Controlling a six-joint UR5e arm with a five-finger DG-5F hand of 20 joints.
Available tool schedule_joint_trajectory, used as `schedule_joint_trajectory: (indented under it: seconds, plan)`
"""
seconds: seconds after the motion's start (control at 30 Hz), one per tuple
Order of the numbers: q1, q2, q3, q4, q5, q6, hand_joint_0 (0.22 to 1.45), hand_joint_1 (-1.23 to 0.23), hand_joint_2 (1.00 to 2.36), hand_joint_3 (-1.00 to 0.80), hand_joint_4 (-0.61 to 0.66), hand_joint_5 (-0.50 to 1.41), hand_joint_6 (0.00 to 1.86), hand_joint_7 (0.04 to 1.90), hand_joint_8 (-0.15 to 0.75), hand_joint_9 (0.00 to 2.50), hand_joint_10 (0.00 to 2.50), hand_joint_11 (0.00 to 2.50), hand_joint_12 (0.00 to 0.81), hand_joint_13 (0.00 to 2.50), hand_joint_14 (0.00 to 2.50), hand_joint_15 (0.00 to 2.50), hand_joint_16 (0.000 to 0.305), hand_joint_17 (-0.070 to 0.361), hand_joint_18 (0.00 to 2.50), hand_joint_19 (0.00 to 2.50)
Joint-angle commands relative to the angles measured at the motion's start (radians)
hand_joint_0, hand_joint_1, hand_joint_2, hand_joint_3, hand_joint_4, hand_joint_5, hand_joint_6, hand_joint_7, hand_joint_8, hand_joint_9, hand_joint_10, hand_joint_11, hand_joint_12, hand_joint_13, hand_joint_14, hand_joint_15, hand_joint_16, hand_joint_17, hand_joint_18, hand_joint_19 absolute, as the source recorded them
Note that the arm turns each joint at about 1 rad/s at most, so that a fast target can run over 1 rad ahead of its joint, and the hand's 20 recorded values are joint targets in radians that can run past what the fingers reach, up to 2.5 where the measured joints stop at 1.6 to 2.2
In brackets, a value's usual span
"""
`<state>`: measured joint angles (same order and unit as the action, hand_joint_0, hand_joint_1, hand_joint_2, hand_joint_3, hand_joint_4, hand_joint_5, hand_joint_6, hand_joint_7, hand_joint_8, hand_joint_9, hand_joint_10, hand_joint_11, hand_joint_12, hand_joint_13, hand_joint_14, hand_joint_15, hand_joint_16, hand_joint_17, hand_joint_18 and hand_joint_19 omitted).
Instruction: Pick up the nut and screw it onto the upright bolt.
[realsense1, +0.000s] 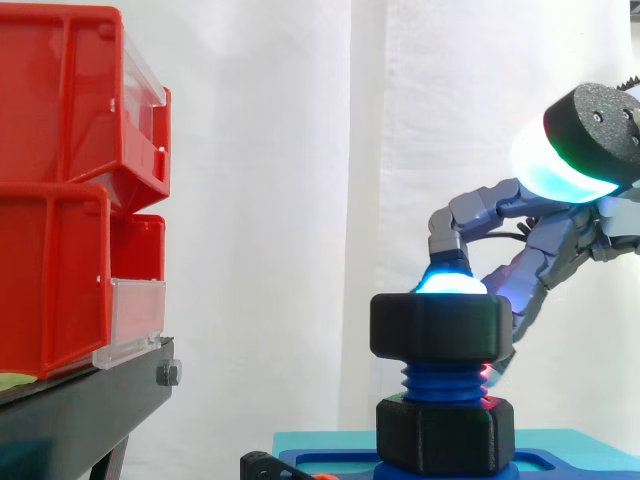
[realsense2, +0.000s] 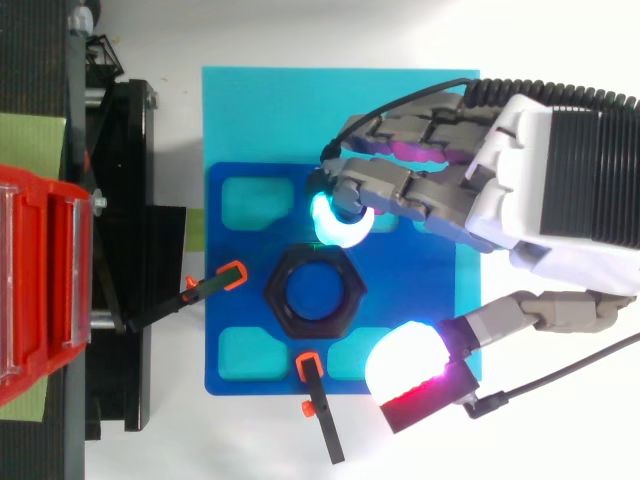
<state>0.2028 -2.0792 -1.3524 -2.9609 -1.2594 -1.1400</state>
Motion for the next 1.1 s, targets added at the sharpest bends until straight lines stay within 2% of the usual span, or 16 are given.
schedule_joint_trajectory:
  seconds: [0.0,0.17,0.33,0.47,0.57,0.67,0.73,0.9,0.93,1.07]
  plan:
    - [0.0,0.004,0.001,-0.017,0.0,-0.001,0.47,-0.16,1.0,-0.5,0.14,0.0,0.58,1.44,0.296,0.87,0.0,0.0,0.348,0.53,0.0,0.0,0.051,0.114,0.51,0.21]
    - [0.0,0.011,-0.001,-0.026,0.0,-0.001,0.48,-0.18,1.0,-0.5,0.05,0.04,0.59,1.37,0.252,1.04,0.0,0.0,0.321,0.64,0.0,0.0,0.047,0.105,0.59,0.23]
    - [0.004,0.024,-0.001,-0.055,0.005,-0.001,0.49,-0.19,1.0,-0.5,0.01,0.08,0.59,1.34,0.135,1.36,0.0,0.0,0.266,0.83,0.0,0.0,0.041,0.092,0.78,0.25]
    - [0.004,0.047,-0.001,-0.093,0.006,-0.003,0.48,-0.17,1.0,-0.5,0.01,0.08,0.57,1.35,0.144,1.41,0.0,0.01,0.265,0.87,0.0,0.0,0.041,0.093,0.82,0.26]
    - [0.001,0.053,-0.001,-0.093,0.006,0.002,0.47,-0.15,1.0,-0.5,0.12,0.05,0.5,1.47,0.235,1.34,0.0,0.07,0.308,0.83,0.0,0.02,0.046,0.104,0.79,0.27]
    - [0.0,0.061,0.001,-0.093,0.003,0.003,0.46,-0.15,1.0,-0.5,0.17,-0.01,0.5,1.41,0.282,1.26,0.01,0.12,0.341,0.78,0.0,0.03,0.05,0.113,0.76,0.27]
    - [0.0,0.065,0.01,-0.093,0.006,0.008,0.46,-0.15,1.0,-0.5,0.17,-0.03,0.5,1.35,0.294,1.22,0.01,0.13,0.35,0.77,0.0,0.04,0.052,0.117,0.75,0.27]
    - [-0.006,0.065,0.062,-0.11,0.002,0.009,0.44,-0.17,1.0,-0.5,0.21,-0.11,0.5,1.11,0.313,1.07,0.0,0.15,0.377,0.67,0.0,0.03,0.057,0.129,0.7,0.29]
    - [-0.013,0.065,0.076,-0.127,0.002,0.009,0.44,-0.17,1.0,-0.5,0.21,-0.11,0.5,1.07,0.312,1.05,0.0,0.14,0.382,0.66,0.0,0.03,0.058,0.129,0.7,0.29]
    - [-0.02,0.065,0.085,-0.132,-0.008,0.008,0.43,-0.16,1.0,-0.5,0.17,-0.16,0.5,0.81,0.295,0.82,0.0,0.03,0.393,0.53,0.0,0.01,0.061,0.136,0.59,0.31]
